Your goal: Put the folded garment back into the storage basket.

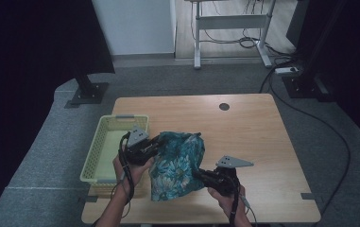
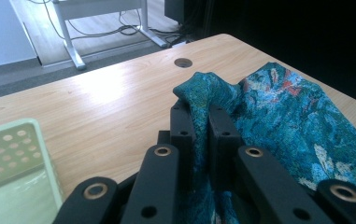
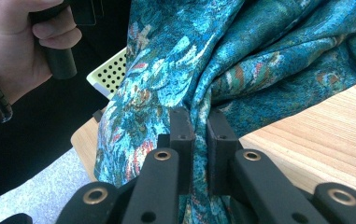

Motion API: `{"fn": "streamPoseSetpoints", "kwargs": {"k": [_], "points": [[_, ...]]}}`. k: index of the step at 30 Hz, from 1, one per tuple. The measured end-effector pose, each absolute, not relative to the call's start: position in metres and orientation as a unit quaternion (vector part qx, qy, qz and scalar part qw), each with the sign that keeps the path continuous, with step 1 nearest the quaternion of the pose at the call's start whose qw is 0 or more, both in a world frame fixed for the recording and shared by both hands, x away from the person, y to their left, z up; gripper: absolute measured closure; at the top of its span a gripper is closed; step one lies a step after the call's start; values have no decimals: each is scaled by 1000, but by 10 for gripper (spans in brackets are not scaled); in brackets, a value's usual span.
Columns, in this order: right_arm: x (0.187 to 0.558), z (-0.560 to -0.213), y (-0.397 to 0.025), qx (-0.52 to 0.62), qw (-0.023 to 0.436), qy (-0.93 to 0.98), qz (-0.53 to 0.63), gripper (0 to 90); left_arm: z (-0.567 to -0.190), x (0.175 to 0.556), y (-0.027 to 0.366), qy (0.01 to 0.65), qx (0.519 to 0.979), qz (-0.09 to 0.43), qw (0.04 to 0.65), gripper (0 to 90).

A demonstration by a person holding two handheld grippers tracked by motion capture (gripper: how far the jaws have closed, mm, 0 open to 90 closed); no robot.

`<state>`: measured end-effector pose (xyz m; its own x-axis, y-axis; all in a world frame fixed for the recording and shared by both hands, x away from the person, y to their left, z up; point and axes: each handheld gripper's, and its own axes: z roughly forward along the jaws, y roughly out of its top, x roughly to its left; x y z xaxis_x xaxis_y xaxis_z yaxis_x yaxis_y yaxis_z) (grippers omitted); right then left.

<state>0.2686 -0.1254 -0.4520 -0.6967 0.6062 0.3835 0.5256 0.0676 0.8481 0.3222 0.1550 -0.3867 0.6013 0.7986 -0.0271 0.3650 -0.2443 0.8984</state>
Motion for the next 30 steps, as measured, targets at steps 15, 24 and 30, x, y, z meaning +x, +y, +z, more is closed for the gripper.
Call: {"fn": "streamPoseSetpoints", "kwargs": {"k": [15,24,30], "points": [[273,-450,-113,382,30,734,561,823,-386,321,166,391,751,229,479,826],[274,-448,-106,377,29,737,560,823,-385,319,174,396,748,232,479,826],[274,-447,-103,376,29,739,559,823,-385,319,177,399,747,232,479,826]]}}
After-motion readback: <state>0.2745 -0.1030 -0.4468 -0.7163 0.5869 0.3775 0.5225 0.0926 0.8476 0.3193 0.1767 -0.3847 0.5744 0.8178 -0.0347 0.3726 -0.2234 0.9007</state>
